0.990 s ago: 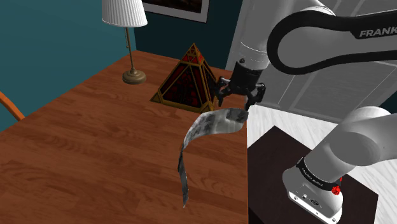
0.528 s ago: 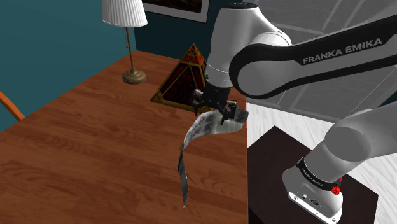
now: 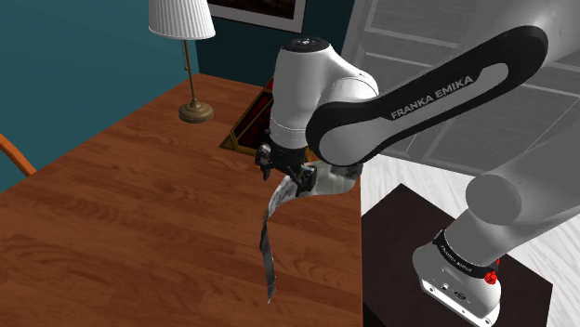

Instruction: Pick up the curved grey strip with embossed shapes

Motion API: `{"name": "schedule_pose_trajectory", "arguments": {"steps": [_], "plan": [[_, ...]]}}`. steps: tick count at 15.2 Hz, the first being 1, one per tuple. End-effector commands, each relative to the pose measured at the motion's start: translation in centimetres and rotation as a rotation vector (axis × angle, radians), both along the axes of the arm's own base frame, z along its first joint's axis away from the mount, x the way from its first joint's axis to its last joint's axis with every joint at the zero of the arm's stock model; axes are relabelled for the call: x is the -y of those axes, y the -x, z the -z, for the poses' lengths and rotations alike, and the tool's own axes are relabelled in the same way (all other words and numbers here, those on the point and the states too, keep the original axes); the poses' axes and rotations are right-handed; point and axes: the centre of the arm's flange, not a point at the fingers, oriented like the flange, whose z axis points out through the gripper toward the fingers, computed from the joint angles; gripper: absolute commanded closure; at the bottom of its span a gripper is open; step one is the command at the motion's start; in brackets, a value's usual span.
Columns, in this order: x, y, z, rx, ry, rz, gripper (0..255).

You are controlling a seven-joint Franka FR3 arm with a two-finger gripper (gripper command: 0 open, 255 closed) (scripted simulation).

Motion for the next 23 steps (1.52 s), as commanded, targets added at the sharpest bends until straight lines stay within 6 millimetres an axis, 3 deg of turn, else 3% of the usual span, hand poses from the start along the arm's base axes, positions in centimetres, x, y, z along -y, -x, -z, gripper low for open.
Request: {"name": "schedule_pose_trajectory", "arguments": {"steps": [1, 5, 6, 15, 23], "plan": [[-0.1, 0.0, 1.1, 0.001, -0.001, 0.002, 0], [-0.1, 0.0, 2.5, 0.001, -0.001, 0.002, 0], [-0.1, 0.0, 2.4, 0.001, -0.001, 0.002, 255], [-0.1, 0.0, 2.5, 0.001, -0.001, 0.002, 255], [-0.1, 0.0, -1.8, 0.001, -0.001, 0.002, 255]]}}
